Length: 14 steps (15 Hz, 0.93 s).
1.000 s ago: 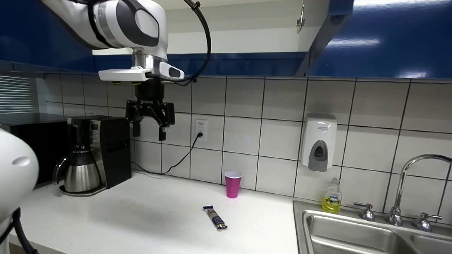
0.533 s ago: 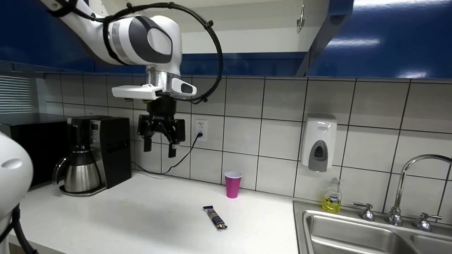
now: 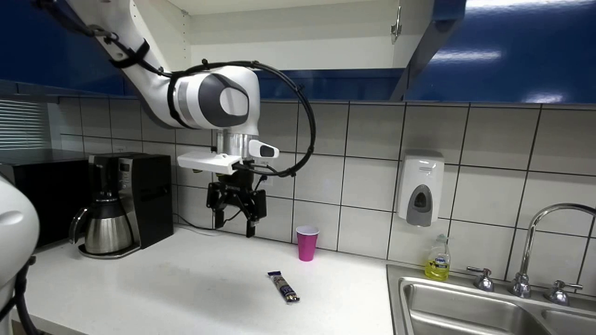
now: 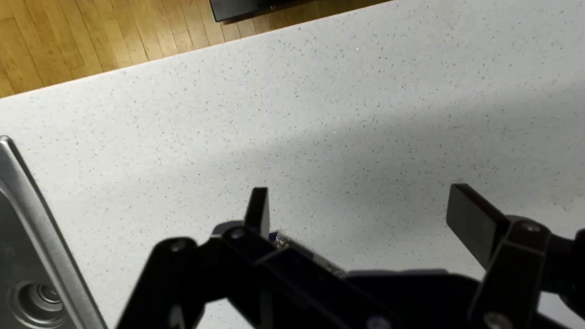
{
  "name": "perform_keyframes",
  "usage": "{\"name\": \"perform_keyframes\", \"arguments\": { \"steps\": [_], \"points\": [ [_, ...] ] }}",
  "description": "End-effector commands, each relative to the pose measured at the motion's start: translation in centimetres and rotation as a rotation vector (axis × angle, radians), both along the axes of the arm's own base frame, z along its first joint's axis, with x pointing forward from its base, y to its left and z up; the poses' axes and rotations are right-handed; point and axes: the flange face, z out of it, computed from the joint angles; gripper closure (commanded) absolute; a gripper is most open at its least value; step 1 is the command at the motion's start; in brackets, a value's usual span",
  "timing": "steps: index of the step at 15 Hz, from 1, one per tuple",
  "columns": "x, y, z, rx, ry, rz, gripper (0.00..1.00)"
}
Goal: Put the chocolate bar inside the cabinet
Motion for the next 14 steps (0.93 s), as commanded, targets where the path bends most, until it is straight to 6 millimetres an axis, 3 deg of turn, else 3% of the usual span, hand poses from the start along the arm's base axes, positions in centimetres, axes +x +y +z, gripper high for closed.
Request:
{"name": "perform_keyframes", "arguments": {
  "steps": [1, 5, 14],
  "points": [
    [2.6, -1.6, -3.2, -0.006, 0.005, 0.02, 0.0],
    [5.4, -2.7, -6.9, -0.005, 0.004, 0.002, 0.0],
    [12.6, -4.3, -13.0, -0.015, -0.007, -0.059, 0.0]
  ]
}}
